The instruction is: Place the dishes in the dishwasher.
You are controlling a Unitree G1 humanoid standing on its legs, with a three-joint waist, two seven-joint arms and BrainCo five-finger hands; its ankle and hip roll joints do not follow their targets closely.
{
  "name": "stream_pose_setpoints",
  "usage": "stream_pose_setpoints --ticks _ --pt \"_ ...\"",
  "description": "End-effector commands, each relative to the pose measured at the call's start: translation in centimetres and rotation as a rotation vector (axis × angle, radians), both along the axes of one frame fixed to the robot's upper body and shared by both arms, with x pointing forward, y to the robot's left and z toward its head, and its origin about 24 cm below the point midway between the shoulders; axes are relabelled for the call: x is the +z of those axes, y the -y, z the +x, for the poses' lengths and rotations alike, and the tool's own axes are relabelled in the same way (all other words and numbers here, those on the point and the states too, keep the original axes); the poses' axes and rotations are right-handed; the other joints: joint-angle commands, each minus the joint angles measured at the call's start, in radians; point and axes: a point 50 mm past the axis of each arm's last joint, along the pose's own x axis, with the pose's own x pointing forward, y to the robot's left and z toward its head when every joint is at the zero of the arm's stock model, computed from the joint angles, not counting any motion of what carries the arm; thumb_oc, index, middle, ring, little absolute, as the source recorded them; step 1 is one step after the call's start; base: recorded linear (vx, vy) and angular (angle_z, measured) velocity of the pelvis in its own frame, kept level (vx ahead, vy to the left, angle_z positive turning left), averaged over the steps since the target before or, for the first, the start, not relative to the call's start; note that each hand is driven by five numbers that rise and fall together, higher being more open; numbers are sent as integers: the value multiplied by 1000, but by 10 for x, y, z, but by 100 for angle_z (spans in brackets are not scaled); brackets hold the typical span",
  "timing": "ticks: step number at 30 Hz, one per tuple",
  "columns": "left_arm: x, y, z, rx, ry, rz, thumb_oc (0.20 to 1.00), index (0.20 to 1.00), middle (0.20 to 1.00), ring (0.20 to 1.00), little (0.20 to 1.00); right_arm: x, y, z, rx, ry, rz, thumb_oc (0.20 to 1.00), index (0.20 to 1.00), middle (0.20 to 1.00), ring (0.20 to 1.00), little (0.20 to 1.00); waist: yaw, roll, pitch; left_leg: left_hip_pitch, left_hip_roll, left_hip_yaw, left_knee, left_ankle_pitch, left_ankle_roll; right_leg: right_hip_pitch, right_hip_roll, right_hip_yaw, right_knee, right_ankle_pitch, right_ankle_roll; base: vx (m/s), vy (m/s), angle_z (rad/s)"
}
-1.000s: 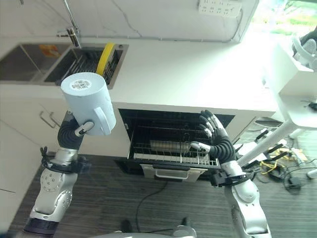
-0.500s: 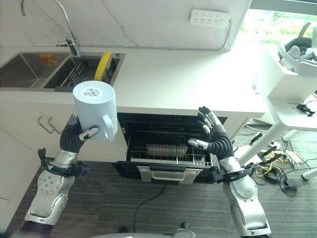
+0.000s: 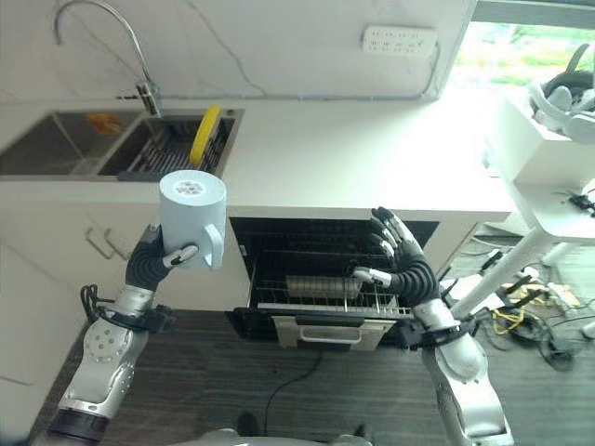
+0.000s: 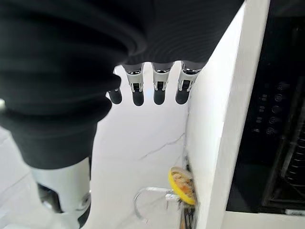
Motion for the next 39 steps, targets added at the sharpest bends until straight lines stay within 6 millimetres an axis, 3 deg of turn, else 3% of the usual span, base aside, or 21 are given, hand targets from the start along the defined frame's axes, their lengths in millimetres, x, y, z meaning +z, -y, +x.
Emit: stream_pose_setpoints --ticks 1,3,6,10,19,32,39 --pt "38 9 3 -45 202 128 200 200 200 200 200 40 -11 28 123 243 -91 1000 1000 1000 1000 1000 38 11 0 41 76 -42 -52 -40 -105 104 52 -56 -218 -20 -10 2 -215 5" --pt "40 9 7 -40 194 161 200 200 200 200 200 43 -16 36 129 258 -136 1000 1000 1000 1000 1000 52 11 4 48 92 -8 -52 -41 -116 130 37 -97 -289 -7 10 -5 -181 -15" --pt "35 10 13 -125 89 118 200 200 200 200 200 56 -17 47 161 265 -162 1000 1000 1000 1000 1000 54 17 -6 66 140 51 -52 -30 -144 171 54 -141 -386 12 20 20 -211 0" --pt "33 9 8 -172 82 170 200 200 200 200 200 65 -13 47 155 292 -210 1000 1000 1000 1000 1000 50 32 -23 82 177 89 -52 -25 -161 197 66 -174 -388 -16 21 18 -140 -12" --pt "37 19 8 -252 108 178 200 200 200 200 200 72 -29 50 262 325 -89 1000 1000 1000 1000 1000 54 53 -40 99 179 89 -52 -35 -166 211 45 -196 -378 -19 26 -5 -31 -3" --pt "31 40 7 -352 88 69 200 200 200 200 200 62 -61 51 427 269 142 1000 1000 1000 1000 1000 78 48 -52 105 179 77 -52 -40 -164 231 45 -209 -378 -30 25 8 1 5" --pt "33 46 6 -379 91 88 200 200 200 200 200 62 -76 49 502 256 167 1000 1000 1000 1000 1000 90 45 -54 103 182 72 -52 -39 -166 235 43 -217 -380 -32 27 14 2 5"
